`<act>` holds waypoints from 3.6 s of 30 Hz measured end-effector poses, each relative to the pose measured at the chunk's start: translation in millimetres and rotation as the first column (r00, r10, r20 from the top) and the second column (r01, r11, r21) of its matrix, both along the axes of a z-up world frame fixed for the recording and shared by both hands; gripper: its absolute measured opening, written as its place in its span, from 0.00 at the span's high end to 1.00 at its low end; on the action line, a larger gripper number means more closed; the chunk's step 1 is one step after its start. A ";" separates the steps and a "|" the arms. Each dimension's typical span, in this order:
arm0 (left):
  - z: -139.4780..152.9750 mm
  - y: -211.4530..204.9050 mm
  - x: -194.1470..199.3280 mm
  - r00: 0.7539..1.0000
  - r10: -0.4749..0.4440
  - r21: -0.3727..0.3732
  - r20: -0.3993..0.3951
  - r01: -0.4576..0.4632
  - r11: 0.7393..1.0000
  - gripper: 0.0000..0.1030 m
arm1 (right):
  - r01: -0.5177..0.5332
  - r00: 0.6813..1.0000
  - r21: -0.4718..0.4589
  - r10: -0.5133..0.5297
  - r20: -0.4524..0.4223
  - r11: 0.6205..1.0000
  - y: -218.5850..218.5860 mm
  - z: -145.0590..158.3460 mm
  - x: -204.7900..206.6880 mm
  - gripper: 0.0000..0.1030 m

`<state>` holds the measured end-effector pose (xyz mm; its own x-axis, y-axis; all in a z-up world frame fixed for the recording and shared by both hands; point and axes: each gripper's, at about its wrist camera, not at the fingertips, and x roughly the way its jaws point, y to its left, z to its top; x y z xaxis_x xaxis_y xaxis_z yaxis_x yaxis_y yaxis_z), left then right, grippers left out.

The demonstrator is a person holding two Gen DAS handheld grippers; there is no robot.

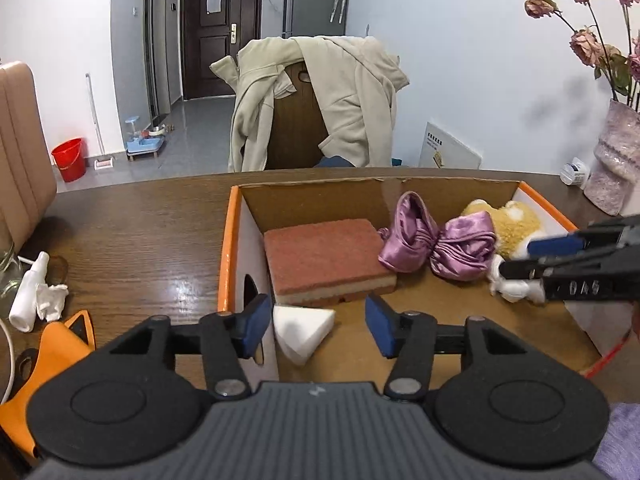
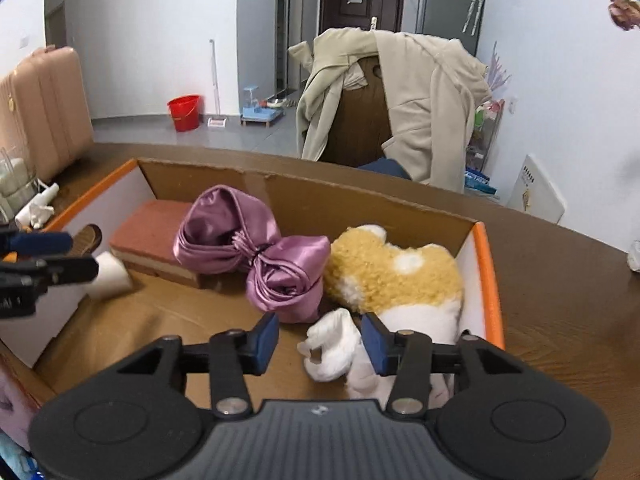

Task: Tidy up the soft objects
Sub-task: 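Open the left gripper over the box while the right gripper releases the tissue inside, then move both grippers back over the remaining soft items, then grasp the purple lavender sachet with the left gripper while the right gripper grips its other end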

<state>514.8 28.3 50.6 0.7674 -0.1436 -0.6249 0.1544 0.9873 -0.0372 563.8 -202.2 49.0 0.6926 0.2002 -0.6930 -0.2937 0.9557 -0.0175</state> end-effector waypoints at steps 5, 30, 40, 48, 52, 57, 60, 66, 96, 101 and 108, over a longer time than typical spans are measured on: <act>38.2 12.6 -29.6 0.996 0.022 -0.020 0.087 -0.020 1.000 0.34 | -0.007 0.997 0.075 0.002 0.071 0.997 -20.5 50.3 -34.7 0.37; 52.8 3.3 -335.9 0.936 0.116 -0.093 0.333 -0.089 0.992 0.09 | -0.043 0.945 0.188 -0.021 0.325 0.981 -71.5 51.7 -353.6 0.14; 10.6 -2.9 -341.2 0.978 0.104 -0.098 0.181 -0.087 0.991 0.09 | 0.020 0.970 0.196 -0.067 0.234 0.980 -74.7 14.0 -367.1 0.14; -5.0 -29.6 -315.7 0.990 0.011 -0.125 0.138 0.007 0.992 0.09 | 0.027 0.981 0.228 -0.070 0.182 0.973 -74.1 1.8 -338.9 0.27; -7.0 -49.8 -295.4 0.991 -0.039 -0.146 0.128 0.057 0.988 0.23 | -0.008 0.989 0.249 -0.030 0.148 0.968 -65.8 -8.1 -315.3 0.42; -3.8 -74.6 -260.7 0.988 -0.105 -0.160 0.110 0.122 0.980 0.30 | 0.025 0.994 0.326 -0.059 0.094 0.945 -71.1 -25.9 -276.5 0.42; -6.3 -90.0 -236.1 0.987 -0.123 -0.133 0.105 0.137 0.982 0.32 | 0.063 0.995 0.420 -0.091 0.046 0.905 -87.3 -33.1 -252.9 0.41; -15.6 -106.9 -198.8 0.986 -0.162 -0.126 0.034 0.165 0.978 0.60 | 0.140 0.990 0.535 -0.117 -0.077 0.833 -104.0 -49.2 -207.7 0.39; -11.3 -106.6 -301.7 0.942 -0.336 -0.114 -0.010 0.333 0.936 0.48 | 0.077 0.996 0.304 -0.088 0.021 0.950 -109.4 -22.1 -349.2 0.81; -18.2 -106.5 -312.6 0.929 -0.368 -0.141 -0.025 0.362 0.922 0.43 | -0.002 0.996 0.288 -0.025 0.091 0.957 -102.5 -14.1 -335.4 0.55; -36.7 -99.1 -318.8 0.976 -0.200 0.000 -0.083 0.200 0.980 0.48 | -0.047 0.997 0.186 0.036 0.061 0.981 -60.5 -29.0 -326.2 0.53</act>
<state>196.0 -70.8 13.9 0.6698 -0.2837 -0.6862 0.3457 0.9370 -0.0499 237.6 -262.6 20.0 0.7185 0.3522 -0.5998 -0.3370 0.9306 0.1428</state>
